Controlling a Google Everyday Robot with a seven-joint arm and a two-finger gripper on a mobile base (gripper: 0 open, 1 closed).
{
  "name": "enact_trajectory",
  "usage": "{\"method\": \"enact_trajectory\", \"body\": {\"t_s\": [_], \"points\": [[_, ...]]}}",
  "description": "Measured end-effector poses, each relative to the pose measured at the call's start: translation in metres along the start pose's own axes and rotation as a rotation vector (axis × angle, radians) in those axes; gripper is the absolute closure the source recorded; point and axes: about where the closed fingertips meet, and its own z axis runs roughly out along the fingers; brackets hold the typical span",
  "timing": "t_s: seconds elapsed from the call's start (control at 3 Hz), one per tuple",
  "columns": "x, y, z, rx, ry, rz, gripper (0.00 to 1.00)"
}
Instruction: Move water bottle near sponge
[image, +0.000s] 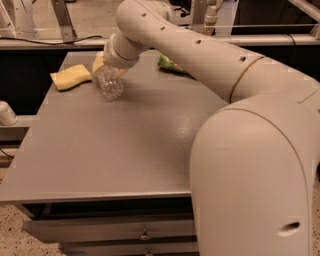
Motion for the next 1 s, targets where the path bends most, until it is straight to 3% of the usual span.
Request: {"method": "enact_trajectory", "body": {"t_s": [1.0], "points": [[-0.0033,0.0016,0.0053,-0.012,0.007,0.052,0.15]]}}
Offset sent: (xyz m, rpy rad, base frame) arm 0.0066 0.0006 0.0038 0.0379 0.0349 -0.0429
